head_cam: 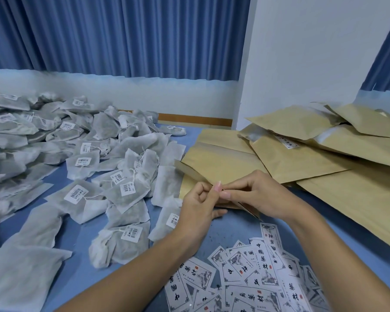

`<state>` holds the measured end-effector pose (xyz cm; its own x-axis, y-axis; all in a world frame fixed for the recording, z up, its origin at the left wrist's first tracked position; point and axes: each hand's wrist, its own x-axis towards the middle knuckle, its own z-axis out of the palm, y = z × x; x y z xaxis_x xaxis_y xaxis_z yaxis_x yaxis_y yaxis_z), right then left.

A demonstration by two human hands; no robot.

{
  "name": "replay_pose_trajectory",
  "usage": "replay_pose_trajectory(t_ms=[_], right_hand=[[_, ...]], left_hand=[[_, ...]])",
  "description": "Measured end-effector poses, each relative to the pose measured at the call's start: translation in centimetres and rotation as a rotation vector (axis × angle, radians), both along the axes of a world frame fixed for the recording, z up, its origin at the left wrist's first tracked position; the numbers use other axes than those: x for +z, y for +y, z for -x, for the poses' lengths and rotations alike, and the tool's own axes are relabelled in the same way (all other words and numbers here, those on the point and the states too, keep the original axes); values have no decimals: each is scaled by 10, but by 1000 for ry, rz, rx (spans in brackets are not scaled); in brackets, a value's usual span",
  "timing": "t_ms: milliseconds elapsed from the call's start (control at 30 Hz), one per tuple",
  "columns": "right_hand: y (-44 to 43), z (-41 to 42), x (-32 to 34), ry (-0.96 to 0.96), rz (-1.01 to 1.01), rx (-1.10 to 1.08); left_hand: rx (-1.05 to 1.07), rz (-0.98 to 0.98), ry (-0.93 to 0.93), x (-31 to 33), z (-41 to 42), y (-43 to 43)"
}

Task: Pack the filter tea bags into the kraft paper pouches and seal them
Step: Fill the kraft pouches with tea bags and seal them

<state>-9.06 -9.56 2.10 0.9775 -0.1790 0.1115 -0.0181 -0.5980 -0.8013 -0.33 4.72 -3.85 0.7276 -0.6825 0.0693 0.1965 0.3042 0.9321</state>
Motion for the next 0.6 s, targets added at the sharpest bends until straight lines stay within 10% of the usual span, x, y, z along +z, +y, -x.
replay_pose_trajectory(t_ms=[333,600], right_hand=[[-7,0,-8,-14,-118,-25],[19,-11,-5,51,732,-254]], left_hand=[[21,-28,-53,-8,-4,-3],[113,-146,-36,-4,-8,-6]])
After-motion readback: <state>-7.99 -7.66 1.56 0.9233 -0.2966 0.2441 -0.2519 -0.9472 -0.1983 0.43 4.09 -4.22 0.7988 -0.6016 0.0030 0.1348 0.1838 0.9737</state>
